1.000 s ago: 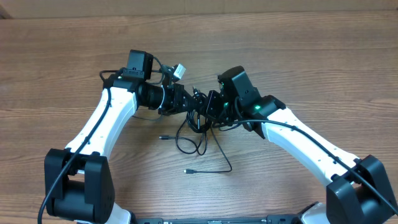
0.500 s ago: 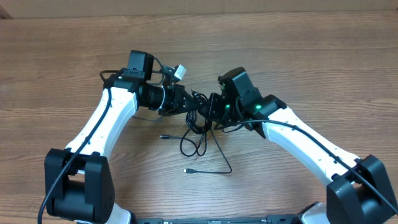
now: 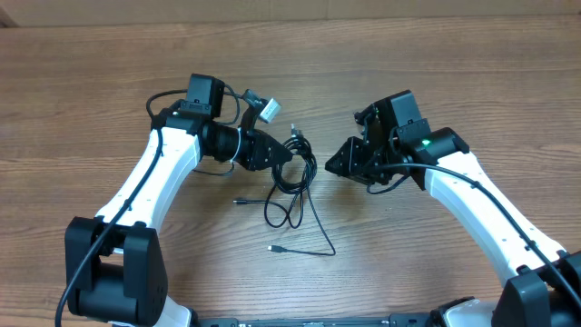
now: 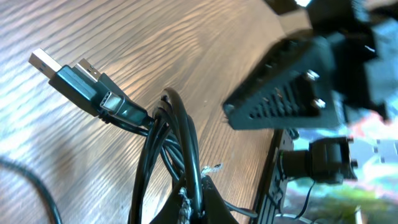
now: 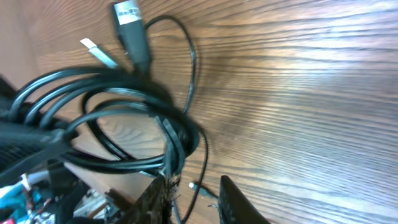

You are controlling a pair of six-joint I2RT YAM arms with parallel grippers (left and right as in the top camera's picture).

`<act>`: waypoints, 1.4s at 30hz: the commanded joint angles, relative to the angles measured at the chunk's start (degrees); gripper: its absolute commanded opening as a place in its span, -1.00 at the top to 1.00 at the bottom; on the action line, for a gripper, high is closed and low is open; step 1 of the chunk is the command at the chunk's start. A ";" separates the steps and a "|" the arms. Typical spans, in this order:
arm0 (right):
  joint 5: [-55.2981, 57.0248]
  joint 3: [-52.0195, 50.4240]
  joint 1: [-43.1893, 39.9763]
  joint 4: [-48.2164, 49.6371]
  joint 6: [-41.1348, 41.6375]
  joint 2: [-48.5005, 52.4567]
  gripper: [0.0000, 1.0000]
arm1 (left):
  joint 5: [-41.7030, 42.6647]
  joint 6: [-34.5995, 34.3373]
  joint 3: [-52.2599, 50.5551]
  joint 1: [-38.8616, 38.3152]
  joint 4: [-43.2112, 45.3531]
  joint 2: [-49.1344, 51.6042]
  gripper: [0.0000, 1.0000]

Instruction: Untangle cables

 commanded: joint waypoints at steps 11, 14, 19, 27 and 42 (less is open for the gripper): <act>1.73 -0.13 -0.15 0.15 -1.38 1.01 -0.19 | 7.21 14.45 0.24 -2.78 0.52 -0.22 0.92; 2.16 -0.13 -0.15 0.11 -1.36 1.05 -0.20 | 2.25 11.63 0.22 -3.48 2.40 -0.17 0.92; 2.86 -0.13 -0.15 0.02 -1.38 1.05 -0.20 | -7.65 -1.40 0.22 -4.22 8.46 0.26 0.91; 3.87 -0.13 -0.15 0.04 -1.36 1.05 -0.21 | -22.23 -17.62 0.22 -5.68 15.32 3.56 0.02; 13.00 -0.13 -0.15 -4.83 2.16 1.05 0.02 | -24.96 -24.33 0.22 -10.49 9.38 4.37 0.25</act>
